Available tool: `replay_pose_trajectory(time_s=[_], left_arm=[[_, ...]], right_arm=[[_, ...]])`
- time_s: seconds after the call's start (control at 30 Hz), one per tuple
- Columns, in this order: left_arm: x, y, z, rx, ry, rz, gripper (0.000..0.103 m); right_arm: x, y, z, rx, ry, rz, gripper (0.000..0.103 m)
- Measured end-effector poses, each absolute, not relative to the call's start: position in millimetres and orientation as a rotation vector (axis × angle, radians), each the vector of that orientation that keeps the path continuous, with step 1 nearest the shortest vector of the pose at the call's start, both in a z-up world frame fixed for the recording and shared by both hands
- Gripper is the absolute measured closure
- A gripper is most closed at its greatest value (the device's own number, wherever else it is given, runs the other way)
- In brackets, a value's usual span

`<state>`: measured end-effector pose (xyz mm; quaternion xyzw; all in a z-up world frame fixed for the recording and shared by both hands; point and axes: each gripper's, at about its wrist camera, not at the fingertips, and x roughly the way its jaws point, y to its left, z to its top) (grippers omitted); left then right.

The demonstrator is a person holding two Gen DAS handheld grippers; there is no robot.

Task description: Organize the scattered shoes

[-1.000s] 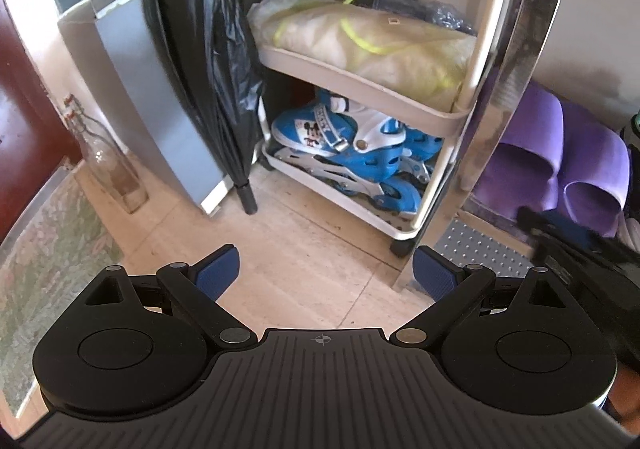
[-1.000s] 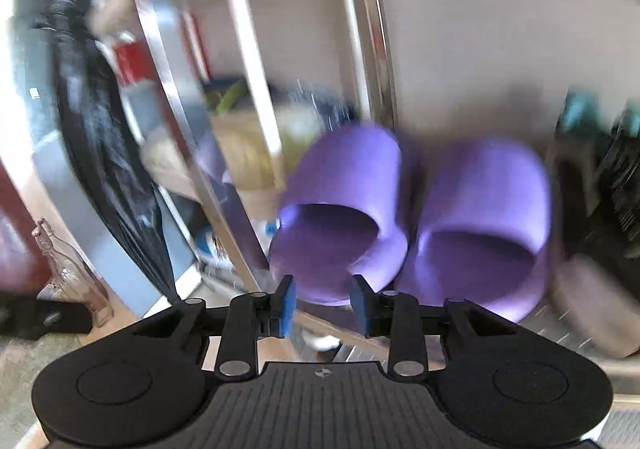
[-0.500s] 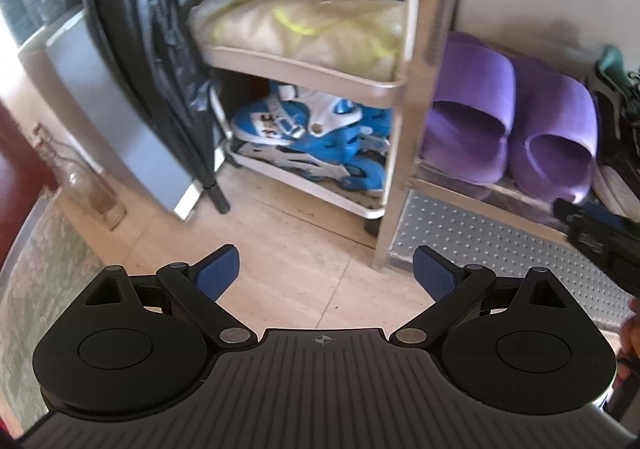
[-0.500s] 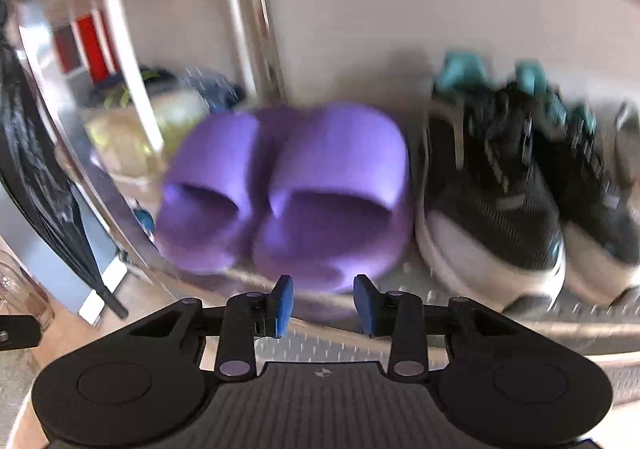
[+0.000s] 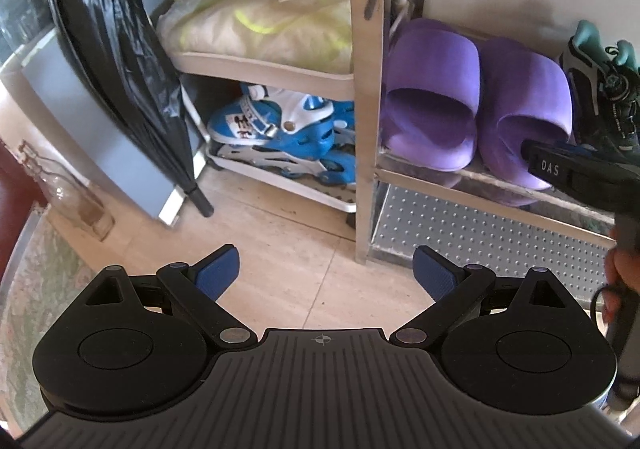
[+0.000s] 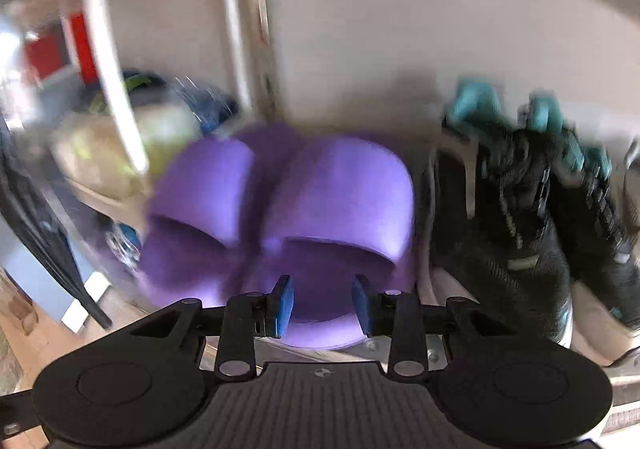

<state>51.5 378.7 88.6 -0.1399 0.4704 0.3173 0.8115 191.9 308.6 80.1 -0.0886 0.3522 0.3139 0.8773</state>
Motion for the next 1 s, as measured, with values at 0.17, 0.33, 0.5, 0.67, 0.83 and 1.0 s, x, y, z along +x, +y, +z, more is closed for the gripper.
replay_pose_trajectory(time_s=[0.17,0.33,0.5,0.67,0.83,1.0], left_arm=[[52.7,378.4,90.1,-0.303,1.003,0.673,0.006],[57.0,374.8,92.4,-0.316,1.004,0.664,0.006],[76.1,350.9,99.7,-0.353,0.989,0.595,0.006],[95.9,293.6,102.0,-0.303,0.980,0.450,0.006],[83.8,235.9,102.1,-0.227,0.968,0.318,0.006],[26.9,170.9,115.8,-0.140,0.929,0.255,0.006]], right_arm=[[208.9,301.2,86.6,-0.200,0.761,0.662,0.103],[179.2,266.8,111.8,-0.067,0.739,0.740,0.063],[120.2,178.5,137.6,0.047,0.792,0.752,0.036],[62.9,33.3,184.0,0.160,0.857,0.611,0.013],[-21.7,-99.5,255.2,0.113,0.736,0.395,0.000],[-118.1,-162.6,302.2,-0.146,0.467,0.244,0.001]])
